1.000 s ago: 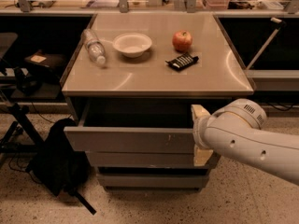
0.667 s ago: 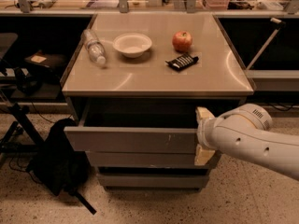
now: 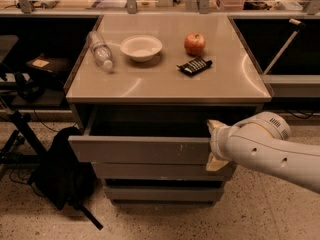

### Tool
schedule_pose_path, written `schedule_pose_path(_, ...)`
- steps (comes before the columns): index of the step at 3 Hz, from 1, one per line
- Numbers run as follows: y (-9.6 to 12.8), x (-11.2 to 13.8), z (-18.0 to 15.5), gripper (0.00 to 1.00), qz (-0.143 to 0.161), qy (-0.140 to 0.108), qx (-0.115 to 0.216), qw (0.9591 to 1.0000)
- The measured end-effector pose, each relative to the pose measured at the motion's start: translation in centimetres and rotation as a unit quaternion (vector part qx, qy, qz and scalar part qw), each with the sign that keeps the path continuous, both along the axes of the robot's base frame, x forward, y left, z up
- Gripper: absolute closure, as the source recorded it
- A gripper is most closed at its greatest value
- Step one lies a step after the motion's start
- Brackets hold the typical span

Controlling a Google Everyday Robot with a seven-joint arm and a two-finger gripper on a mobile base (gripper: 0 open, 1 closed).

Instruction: Open top drawer

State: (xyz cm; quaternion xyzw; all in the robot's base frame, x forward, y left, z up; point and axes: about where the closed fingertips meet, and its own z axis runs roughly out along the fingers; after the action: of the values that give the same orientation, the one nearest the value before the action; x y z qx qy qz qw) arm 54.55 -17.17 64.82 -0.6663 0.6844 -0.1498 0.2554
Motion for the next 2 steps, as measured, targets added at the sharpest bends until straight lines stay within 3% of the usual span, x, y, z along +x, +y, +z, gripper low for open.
schedule_pose_path(2, 0.0, 0.0, 0.0, 0.65, 0.0, 0.0, 0.0, 1.0)
